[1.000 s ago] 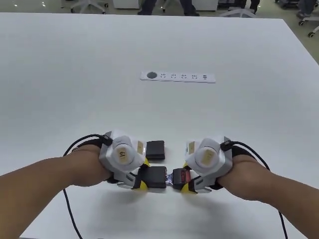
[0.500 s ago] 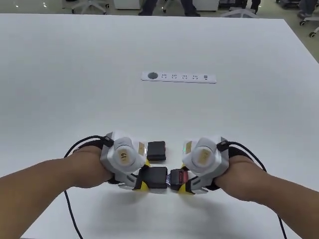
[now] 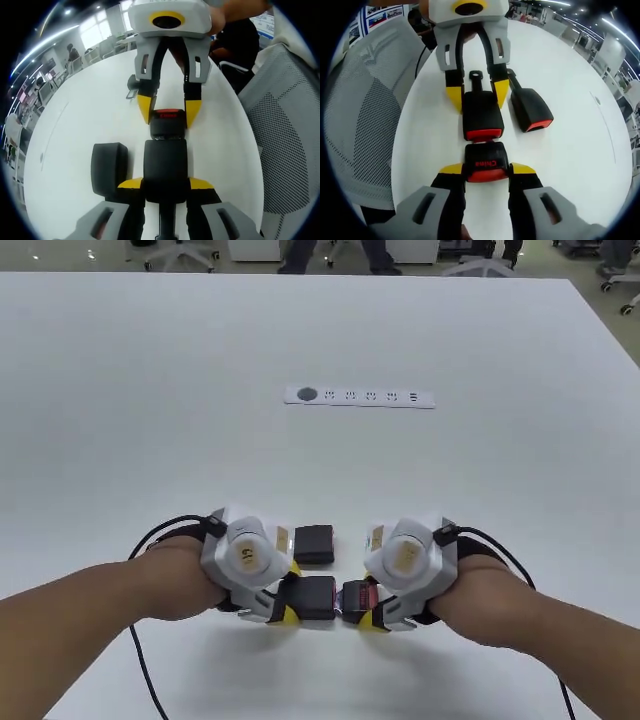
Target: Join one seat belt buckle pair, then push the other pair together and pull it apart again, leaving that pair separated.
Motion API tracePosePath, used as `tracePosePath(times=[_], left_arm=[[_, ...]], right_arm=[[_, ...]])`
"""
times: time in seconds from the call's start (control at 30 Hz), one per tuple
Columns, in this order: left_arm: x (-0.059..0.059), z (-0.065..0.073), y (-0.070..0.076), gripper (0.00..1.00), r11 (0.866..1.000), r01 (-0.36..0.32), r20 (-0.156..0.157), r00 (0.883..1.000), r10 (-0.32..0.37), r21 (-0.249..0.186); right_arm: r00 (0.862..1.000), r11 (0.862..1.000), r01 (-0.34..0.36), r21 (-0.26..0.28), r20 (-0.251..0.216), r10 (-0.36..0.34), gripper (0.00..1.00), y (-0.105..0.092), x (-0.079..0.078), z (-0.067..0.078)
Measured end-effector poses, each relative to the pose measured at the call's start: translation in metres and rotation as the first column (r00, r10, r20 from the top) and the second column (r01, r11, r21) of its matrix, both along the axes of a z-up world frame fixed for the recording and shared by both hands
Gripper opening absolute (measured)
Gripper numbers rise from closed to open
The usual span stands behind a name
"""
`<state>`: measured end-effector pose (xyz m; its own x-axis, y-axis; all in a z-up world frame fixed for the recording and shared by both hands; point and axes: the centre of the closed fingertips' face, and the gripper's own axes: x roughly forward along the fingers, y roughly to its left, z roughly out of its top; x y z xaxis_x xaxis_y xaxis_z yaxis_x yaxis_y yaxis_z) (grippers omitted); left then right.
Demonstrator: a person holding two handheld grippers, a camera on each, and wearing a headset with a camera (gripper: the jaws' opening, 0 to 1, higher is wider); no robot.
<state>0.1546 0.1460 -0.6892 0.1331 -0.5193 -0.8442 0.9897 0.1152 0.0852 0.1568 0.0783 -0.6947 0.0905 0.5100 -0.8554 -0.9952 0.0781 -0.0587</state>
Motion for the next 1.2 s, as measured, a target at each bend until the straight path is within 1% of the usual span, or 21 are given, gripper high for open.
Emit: tracePosePath(times=[0.03, 0.13, 0.23, 0.3, 0.53, 0.73, 0.97, 1.2], left_arm=[[0.0001, 0.0000, 0.0001, 0.31, 1.000, 0.005, 0.007, 1.000, -0.005, 0.000], [0.0007, 0.0007, 0.0014, 0.31, 1.000, -0.004, 0.009, 1.000, 0.004, -0.009], [0.0009, 0.0004, 0.0015, 0.30, 1.000, -0.013, 0.000, 1.000, 0.013, -0.005], [0.0008, 0.0009, 0.0016, 0.30, 1.000, -0.009, -0.003, 1.000, 0.009, -0.004], [0.0013, -0.0006, 0.0025, 0.30, 1.000, -0.018, -0.003, 1.000, 0.018, -0.018], [0.0023, -0.0020, 0.0033, 0.30, 1.000, -0.017, -0.010, 1.000, 0.017, -0.007], [0.0018, -0.0028, 0.0035, 0.30, 1.000, -0.015, -0.016, 1.000, 0.015, 0.007], [0.0031, -0.0046, 0.0037, 0.30, 1.000, -0.014, -0.019, 1.000, 0.014, -0.001]], right_arm=[[1.000, 1.000, -0.001, 0.005, 0.001, 0.001, 0.31, 0.0001, 0.0008, 0.0005], [1.000, 1.000, -0.010, 0.009, 0.006, 0.010, 0.31, 0.0013, 0.0021, 0.0010], [1.000, 1.000, -0.021, -0.001, 0.014, 0.021, 0.31, 0.0018, 0.0037, 0.0015], [1.000, 1.000, -0.026, -0.004, 0.011, 0.026, 0.31, 0.0022, 0.0053, 0.0018], [0.999, 0.999, -0.033, -0.004, 0.010, 0.033, 0.31, 0.0013, 0.0054, 0.0031], [0.999, 0.999, -0.034, -0.004, 0.007, 0.034, 0.31, 0.0013, 0.0047, 0.0046], [0.999, 0.999, -0.036, -0.010, 0.014, 0.036, 0.31, 0.0007, 0.0047, 0.0031], [0.999, 0.999, -0.032, -0.008, 0.012, 0.032, 0.31, -0.0004, 0.0039, 0.0019]])
